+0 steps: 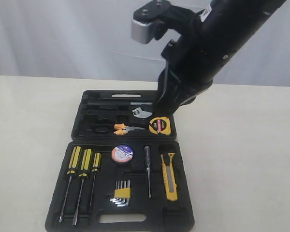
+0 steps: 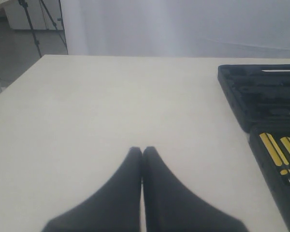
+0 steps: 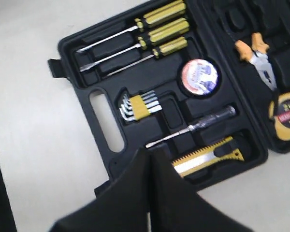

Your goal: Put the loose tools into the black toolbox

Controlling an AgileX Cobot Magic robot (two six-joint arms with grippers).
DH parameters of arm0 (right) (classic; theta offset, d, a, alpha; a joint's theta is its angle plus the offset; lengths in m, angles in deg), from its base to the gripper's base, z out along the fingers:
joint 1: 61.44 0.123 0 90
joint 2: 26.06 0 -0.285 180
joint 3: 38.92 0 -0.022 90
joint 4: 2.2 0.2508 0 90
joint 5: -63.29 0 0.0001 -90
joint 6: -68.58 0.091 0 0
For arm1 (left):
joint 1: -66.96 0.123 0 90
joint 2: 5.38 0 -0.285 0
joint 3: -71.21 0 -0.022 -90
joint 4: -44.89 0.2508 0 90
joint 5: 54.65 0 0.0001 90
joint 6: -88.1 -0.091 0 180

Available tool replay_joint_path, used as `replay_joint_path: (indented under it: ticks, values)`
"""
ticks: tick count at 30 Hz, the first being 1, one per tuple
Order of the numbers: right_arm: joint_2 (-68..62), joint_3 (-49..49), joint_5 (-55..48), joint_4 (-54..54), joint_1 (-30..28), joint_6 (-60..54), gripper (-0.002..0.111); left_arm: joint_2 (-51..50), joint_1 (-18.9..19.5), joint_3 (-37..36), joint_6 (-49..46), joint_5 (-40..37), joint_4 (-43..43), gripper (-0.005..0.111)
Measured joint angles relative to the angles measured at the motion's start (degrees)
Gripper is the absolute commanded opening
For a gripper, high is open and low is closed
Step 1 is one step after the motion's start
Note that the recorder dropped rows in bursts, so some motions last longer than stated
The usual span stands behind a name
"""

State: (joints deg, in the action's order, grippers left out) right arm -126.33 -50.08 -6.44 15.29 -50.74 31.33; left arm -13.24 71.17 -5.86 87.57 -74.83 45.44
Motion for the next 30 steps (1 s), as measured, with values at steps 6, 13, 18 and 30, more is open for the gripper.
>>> replay_joint_path:
  ticks: [6, 13, 18, 30]
  values:
    - [1.72, 3.64, 6.21, -6.05, 11.82, 4.84, -0.001, 0.0, 0.0, 0.0, 0.0, 0.0, 0.0, 0.0]
    - [0.98, 12.59, 12.81, -12.92, 24.43, 15.65, -0.001, 0.0, 0.0, 0.0, 0.0, 0.0, 0.0, 0.0]
    - [0.98, 20.2, 20.41, -26.5, 30.18, 26.95, -0.001, 0.0, 0.0, 0.0, 0.0, 0.0, 0.0, 0.0]
    - [0.74, 35.44, 39.34, -35.16, 33.83, 37.83, 0.0, 0.0, 0.0, 0.0, 0.0, 0.0, 0.0, 0.0]
